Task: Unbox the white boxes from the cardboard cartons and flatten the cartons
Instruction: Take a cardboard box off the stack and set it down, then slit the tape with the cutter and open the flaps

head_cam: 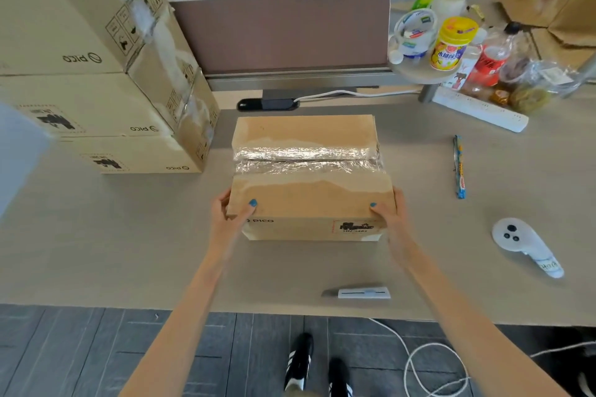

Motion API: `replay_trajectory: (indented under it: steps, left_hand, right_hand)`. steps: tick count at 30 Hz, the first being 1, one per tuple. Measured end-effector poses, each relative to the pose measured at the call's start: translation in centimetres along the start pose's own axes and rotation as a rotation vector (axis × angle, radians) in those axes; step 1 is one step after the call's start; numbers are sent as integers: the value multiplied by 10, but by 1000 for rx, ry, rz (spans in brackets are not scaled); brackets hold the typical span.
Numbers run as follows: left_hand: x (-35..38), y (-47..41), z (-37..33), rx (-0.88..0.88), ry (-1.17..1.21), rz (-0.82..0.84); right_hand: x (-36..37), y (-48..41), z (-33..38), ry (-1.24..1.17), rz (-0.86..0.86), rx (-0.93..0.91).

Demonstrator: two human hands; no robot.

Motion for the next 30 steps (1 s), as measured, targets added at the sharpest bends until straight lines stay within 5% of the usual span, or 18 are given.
replay_trajectory:
  steps: [5, 9, 14, 18, 24, 30]
  left_hand:
    - [1, 16, -9, 140, -147, 0]
    - [5, 48, -37, 545, -510, -50]
    - [39, 79, -37, 879, -852, 85]
    - [58, 94, -33, 956, -883, 164]
    - [60, 96, -29, 975, -898, 178]
    - [60, 98, -28, 981, -868, 189]
  right_hand:
    - [-4, 11, 5, 92, 38, -17]
    - [-15, 24, -17, 266, 54, -8]
    - [-30, 46, -61, 486, 25, 33]
    - [-26, 70, -94, 695, 71, 69]
    - [-11, 87, -113, 1277, 263, -302]
    - [2, 94, -105, 1320, 300, -467]
Point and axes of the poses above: each hand's wrist, its own y-axis away from the middle knuckle, its own x-axis out of the palm, z = x × y, the point moved 10 cm from there along -y, towards the middle knuckle, and after that the axes turned 9 degrees about -z, right-handed, at the moved point
